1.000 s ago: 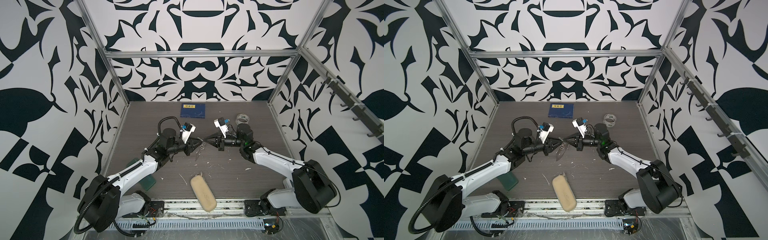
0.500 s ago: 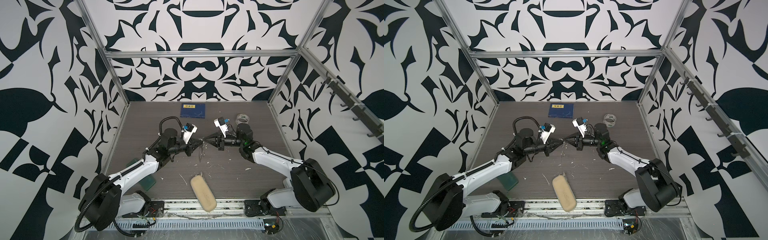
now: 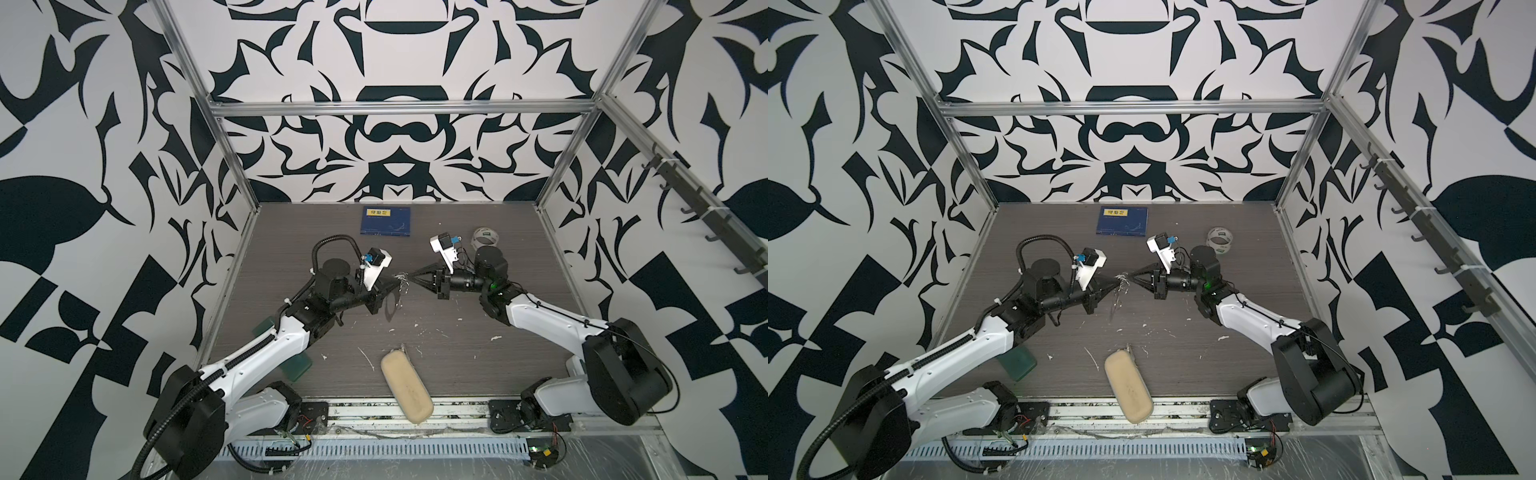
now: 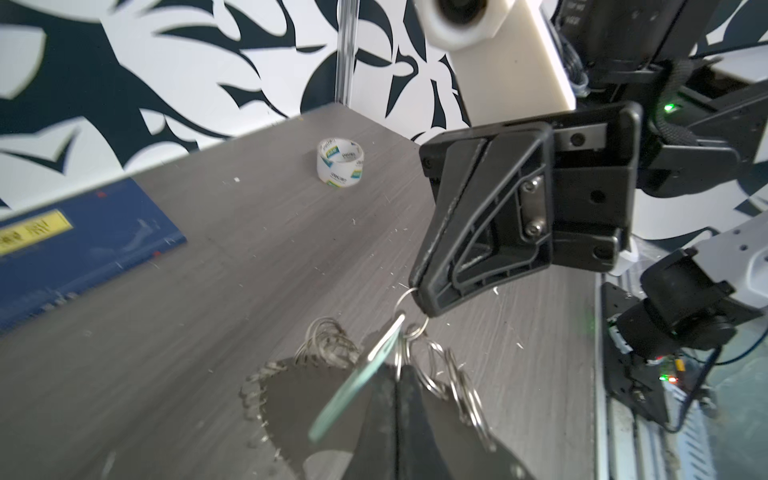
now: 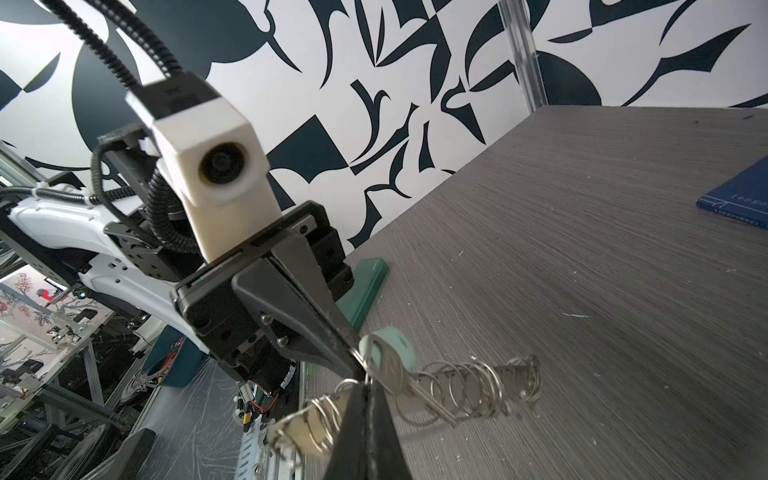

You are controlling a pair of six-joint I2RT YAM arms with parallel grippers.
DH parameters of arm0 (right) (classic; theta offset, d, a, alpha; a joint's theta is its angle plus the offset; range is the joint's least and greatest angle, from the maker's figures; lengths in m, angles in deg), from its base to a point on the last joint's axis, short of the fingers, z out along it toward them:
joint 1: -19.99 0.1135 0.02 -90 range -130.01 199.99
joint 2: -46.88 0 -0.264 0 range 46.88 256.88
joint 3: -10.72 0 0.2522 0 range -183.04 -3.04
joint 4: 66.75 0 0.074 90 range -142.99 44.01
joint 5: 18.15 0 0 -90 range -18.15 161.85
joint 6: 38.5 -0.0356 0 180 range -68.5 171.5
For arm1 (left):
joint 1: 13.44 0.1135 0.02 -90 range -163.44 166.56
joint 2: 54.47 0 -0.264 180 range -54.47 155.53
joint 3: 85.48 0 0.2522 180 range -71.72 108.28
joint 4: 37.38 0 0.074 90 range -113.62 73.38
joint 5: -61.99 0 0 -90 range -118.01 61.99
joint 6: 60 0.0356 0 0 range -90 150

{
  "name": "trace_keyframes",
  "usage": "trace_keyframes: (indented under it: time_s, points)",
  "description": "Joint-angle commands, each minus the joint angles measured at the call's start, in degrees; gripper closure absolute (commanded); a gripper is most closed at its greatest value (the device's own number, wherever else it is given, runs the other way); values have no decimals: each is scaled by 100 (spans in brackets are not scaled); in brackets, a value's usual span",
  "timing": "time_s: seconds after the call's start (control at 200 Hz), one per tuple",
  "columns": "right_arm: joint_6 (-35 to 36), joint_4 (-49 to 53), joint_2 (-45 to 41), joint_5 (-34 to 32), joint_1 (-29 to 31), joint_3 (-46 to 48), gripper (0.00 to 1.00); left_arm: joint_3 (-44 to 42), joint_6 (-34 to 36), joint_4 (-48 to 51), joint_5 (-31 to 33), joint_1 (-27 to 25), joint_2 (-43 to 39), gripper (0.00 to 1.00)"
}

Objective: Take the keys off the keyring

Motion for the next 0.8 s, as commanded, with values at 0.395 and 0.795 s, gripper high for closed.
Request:
trace_keyframes:
  time_s: [0.395,0.795]
  points:
    - [512,1063,-981,-301,-55,233,81,828,2392,2192,762,-258,-188,100]
    - [1346,1479,-1518,-729,-172,400,69,1582,3917,4203,924,-308,-286,100]
